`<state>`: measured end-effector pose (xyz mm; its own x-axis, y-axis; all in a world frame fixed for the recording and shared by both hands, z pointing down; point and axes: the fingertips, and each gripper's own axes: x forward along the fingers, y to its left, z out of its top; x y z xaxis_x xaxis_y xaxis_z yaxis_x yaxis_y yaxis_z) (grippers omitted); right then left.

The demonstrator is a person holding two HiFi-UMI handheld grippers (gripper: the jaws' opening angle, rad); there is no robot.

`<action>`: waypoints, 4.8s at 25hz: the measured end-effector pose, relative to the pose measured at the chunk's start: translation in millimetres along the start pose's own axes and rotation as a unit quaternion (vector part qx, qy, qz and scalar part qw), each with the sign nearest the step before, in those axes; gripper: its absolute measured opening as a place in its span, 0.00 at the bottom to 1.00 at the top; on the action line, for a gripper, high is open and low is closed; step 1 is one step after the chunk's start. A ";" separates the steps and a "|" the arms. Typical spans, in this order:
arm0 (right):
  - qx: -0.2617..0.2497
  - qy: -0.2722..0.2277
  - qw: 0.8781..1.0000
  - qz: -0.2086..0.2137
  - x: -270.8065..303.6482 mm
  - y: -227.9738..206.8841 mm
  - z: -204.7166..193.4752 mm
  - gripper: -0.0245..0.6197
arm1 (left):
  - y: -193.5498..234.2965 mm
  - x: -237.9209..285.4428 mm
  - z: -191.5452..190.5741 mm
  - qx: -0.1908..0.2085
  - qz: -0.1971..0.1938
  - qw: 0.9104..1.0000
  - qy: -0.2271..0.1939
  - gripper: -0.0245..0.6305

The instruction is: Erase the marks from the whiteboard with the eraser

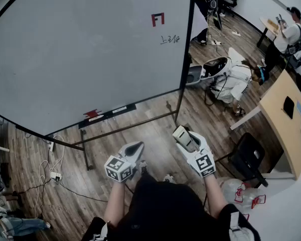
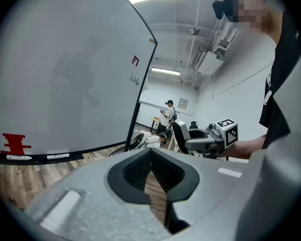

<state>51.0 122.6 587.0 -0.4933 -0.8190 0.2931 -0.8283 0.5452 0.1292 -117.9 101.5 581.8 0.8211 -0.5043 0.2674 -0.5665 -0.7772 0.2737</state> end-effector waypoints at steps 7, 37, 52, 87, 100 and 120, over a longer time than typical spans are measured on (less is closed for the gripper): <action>-0.006 0.001 1.000 0.004 6.1 0.2 -3.5 0.44 | 4.1 1.9 -0.9 -0.002 0.001 1.000 -0.001 0.05; 0.009 0.005 1.000 -0.006 47.7 -32.7 5.1 0.44 | 47.8 28.8 20.4 -0.004 -0.006 1.000 -0.001 0.05; 0.017 0.013 0.998 -0.066 111.7 -99.8 22.9 0.44 | 116.4 105.6 68.5 0.008 -0.069 0.998 0.000 0.05; -0.126 -0.063 0.989 -0.034 186.5 -257.8 119.7 0.44 | 161.8 171.2 114.8 -0.009 0.035 0.999 -0.035 0.05; -0.218 -0.154 0.963 -0.048 187.7 -304.3 207.3 0.44 | 168.8 175.4 123.1 -0.038 0.090 0.993 -0.067 0.05; -0.235 -0.180 0.953 -0.064 202.9 -303.9 234.7 0.44 | 181.9 174.7 121.7 -0.041 0.108 0.991 -0.069 0.05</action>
<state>140.3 -251.2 384.8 -0.5259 -0.8462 -0.0863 -0.7185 0.3876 0.5775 -69.1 -173.8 565.9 0.6789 -0.7061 0.2013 -0.7289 -0.6152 0.3004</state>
